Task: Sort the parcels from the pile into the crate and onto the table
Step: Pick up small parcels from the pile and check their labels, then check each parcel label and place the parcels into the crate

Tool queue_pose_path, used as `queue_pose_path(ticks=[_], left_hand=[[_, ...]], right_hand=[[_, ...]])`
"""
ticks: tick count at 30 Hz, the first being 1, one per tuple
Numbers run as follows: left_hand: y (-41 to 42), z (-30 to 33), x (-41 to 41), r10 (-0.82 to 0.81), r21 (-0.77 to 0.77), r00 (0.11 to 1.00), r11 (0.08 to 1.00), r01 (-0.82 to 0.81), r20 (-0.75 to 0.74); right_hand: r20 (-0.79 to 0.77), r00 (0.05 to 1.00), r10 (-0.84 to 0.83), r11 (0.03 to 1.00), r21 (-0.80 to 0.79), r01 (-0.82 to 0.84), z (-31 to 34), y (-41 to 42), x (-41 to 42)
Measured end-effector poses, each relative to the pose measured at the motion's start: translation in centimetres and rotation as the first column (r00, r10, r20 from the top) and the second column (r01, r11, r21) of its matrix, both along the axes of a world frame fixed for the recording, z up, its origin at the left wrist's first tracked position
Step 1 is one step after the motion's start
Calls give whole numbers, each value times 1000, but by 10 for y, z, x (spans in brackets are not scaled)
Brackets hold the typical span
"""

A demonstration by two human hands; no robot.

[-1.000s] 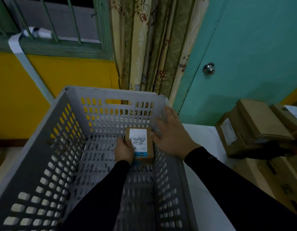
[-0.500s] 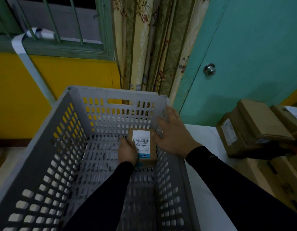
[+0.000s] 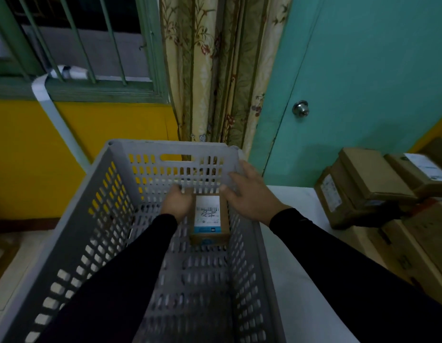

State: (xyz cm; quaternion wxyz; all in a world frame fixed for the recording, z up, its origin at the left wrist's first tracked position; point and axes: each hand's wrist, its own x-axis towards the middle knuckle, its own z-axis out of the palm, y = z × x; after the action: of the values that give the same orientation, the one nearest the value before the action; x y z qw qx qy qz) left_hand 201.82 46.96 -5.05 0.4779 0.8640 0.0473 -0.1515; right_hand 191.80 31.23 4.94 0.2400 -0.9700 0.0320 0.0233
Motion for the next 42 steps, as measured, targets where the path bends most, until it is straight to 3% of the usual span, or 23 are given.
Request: queue_pose_path(ticks=[6,14,21,26,32,37,40,42], left_hand=[[-32,103,-18,-98,-111,964,986,128,247],[-108,155,-73,-310,-113,890,924,364,333],[-192,170,-146,-428,-2,852,893,449,303],[-266,165,-214,-476,-38,852,868,495,218],[-345,150,-315,-500,-140,865,854,502,53],[-369,127,-344,-506,-199,862,848,491,-31],[-390,60,-311,-500,-207,866,849,487,-12],[-376,86,-331,-503,-217,864,846,488,-20]], right_hand=[[49,991,-127,988,97,122,20,-13,-42],[110,942,-316,946,107,305,45,-79,-107],[211,875,-436,899,156,410,60,-174,-189],[350,773,-529,848,189,495,64,-258,-259],[149,777,-611,786,229,574,45,-344,-309],[-120,825,-552,769,309,560,27,-345,-321],[-105,818,-566,730,398,556,24,-336,-327],[-50,793,-607,702,434,565,28,-327,-328]])
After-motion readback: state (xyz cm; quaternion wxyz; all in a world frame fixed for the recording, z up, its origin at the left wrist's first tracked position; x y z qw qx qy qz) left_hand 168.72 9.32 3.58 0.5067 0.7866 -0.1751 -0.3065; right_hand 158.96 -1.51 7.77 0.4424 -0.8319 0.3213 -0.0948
